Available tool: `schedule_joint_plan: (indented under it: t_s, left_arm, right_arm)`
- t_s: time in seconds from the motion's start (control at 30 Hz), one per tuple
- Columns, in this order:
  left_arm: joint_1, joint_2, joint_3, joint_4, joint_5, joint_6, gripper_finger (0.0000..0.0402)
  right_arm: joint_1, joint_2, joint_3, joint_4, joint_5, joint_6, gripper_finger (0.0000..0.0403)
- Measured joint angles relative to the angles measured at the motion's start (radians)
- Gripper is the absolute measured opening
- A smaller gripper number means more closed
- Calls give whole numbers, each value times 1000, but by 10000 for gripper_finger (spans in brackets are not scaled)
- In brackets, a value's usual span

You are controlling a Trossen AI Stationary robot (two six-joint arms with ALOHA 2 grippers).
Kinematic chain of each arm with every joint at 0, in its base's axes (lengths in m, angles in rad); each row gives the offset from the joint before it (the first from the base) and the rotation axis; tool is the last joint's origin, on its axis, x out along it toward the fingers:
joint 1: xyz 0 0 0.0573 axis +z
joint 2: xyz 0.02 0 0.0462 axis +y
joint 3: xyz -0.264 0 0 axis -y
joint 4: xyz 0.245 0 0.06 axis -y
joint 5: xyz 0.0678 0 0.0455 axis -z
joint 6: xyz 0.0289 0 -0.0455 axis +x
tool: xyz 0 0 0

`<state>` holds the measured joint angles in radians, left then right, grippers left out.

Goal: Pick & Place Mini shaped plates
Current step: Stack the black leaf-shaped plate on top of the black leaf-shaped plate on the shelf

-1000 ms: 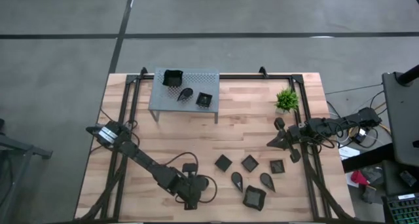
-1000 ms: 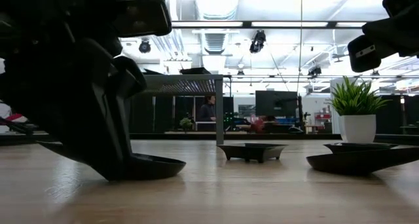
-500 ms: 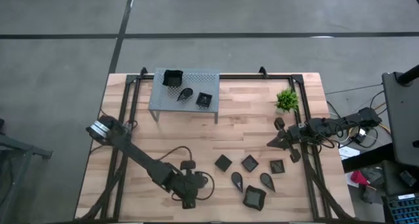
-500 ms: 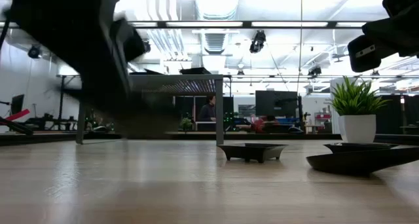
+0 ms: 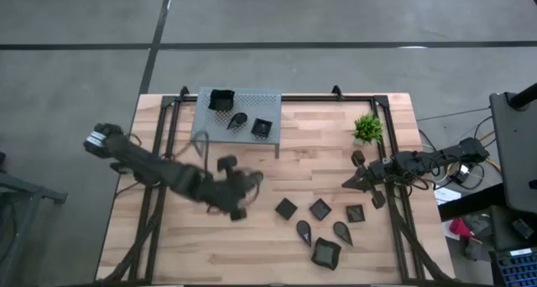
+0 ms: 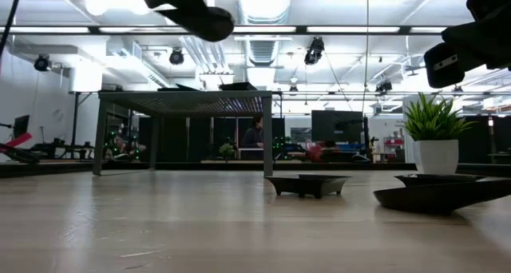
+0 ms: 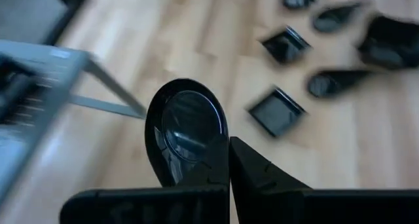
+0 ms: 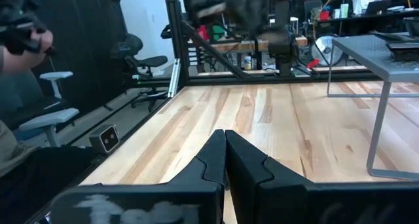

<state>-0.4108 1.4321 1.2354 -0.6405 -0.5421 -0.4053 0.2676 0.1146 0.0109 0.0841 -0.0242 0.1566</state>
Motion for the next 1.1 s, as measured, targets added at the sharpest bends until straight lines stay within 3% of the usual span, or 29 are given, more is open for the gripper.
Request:
schedule_joint_plan:
  t_s: [0.27,0.57,1.1]
  left_arm:
    - [241,-89,0,-33,15,201,0]
    - [462,-82,0,-121,65,371,0]
    - [634,-25,0,-120,141,380,0]
  right_arm:
    - [0,0,0,0,0,0,8]
    - [0,0,0,0,0,0,8]
    - [0,0,0,0,0,0,8]
